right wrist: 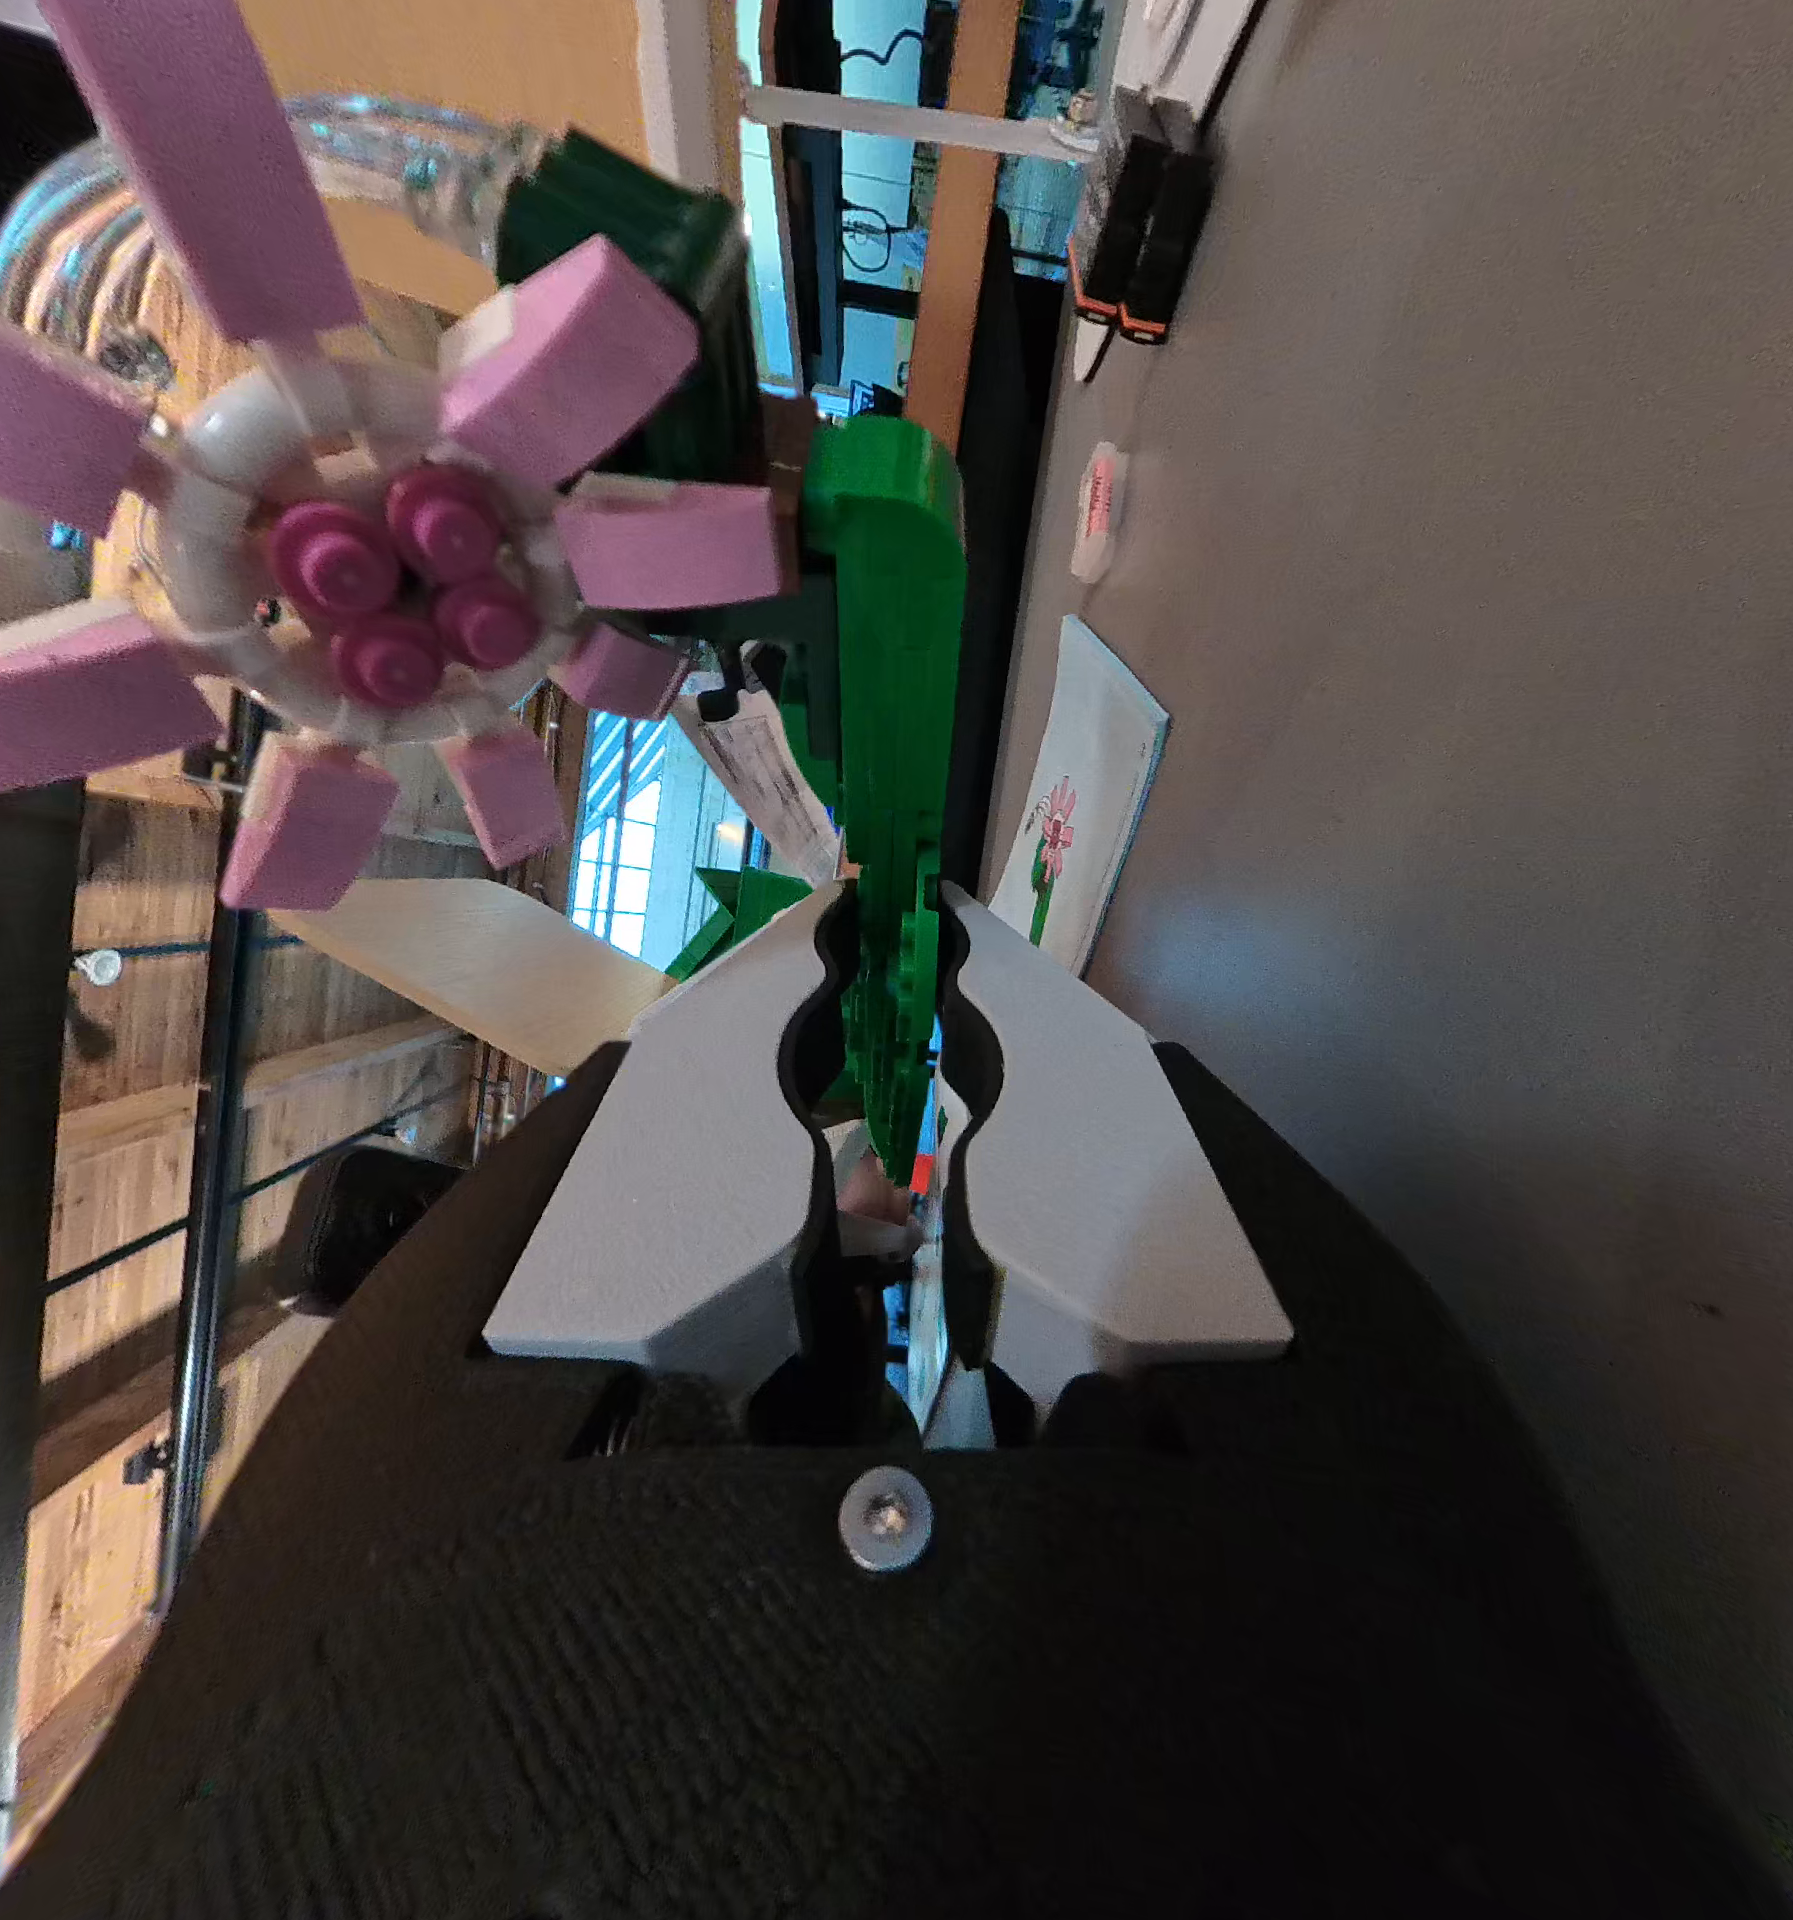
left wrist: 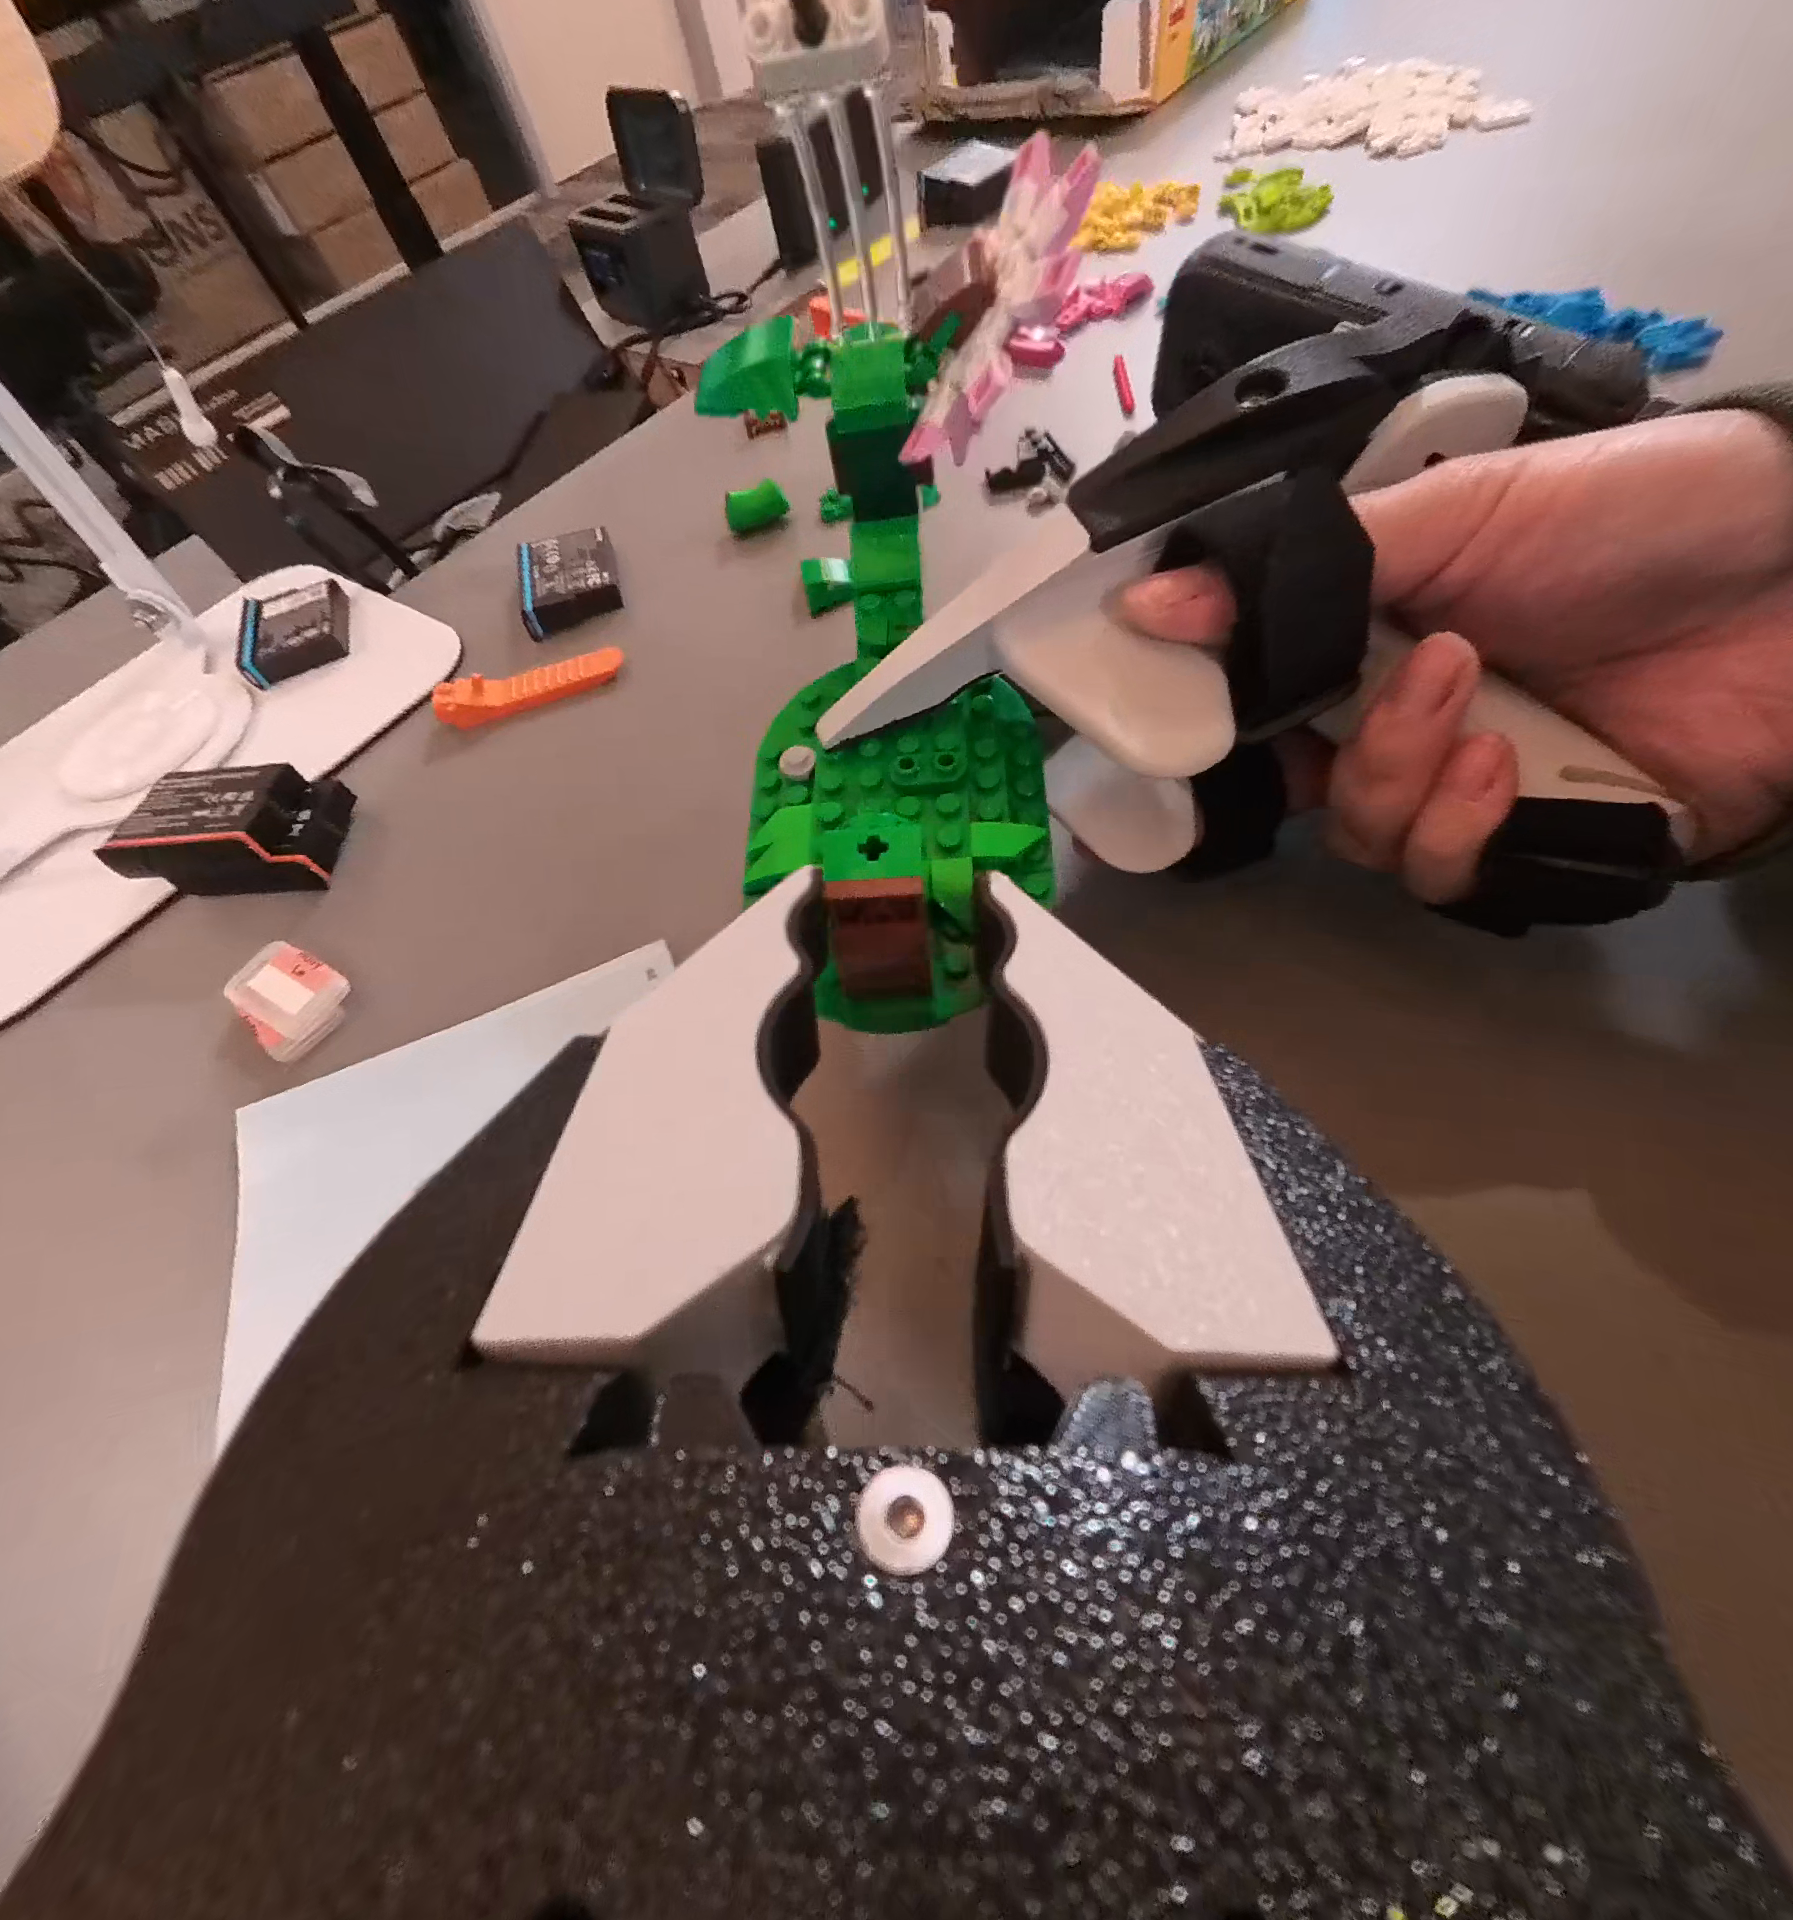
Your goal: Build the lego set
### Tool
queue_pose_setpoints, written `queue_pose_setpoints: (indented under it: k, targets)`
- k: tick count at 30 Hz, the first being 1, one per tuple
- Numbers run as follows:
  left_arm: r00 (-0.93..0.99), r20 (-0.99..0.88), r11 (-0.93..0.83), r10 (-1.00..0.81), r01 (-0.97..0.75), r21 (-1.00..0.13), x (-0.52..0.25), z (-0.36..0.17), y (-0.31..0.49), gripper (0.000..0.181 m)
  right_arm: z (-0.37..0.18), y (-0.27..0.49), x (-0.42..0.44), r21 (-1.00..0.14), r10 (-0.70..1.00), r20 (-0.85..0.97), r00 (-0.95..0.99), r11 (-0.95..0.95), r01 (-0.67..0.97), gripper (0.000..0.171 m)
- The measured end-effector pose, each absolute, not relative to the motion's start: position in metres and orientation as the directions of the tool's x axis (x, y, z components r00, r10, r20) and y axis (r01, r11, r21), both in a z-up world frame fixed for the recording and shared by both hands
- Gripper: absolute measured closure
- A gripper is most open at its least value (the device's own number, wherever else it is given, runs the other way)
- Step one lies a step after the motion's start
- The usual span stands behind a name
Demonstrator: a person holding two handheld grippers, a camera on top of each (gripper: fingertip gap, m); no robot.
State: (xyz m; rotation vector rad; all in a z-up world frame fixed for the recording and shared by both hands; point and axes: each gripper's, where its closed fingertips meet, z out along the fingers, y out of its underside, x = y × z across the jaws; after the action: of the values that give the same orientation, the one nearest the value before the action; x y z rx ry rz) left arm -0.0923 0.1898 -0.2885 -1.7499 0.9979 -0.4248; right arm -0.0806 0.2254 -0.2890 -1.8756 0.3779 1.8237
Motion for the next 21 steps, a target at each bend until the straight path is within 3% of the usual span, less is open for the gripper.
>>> queue_pose_setpoints:
  k: [6,14,15,21]
  targets:
    - [0.611,-0.181,-0.107,-0.770,-0.404,-0.908,-0.089,-0.288,0.190,0.157,-0.287,0.227,-0.077,-0.201,0.172,-0.980,0.105,-0.834,-0.514,0.160]
    - [0.664,-0.121,-0.223,-0.738,-0.409,-0.885,-0.083,-0.301,0.194,0.160,-0.299,0.236,-0.069,-0.070,0.050,-0.997,0.052,-0.825,-0.561,0.153]
    - [0.673,-0.110,-0.230,-0.732,-0.395,-0.890,-0.082,-0.301,0.195,0.167,-0.300,0.236,-0.068,-0.062,0.042,-0.998,0.048,-0.822,-0.566,0.151]
    - [0.681,-0.058,-0.239,-0.730,-0.333,-0.912,-0.076,-0.298,0.197,0.168,-0.305,0.236,-0.063,-0.034,0.009,-0.999,0.046,-0.812,-0.583,0.144]
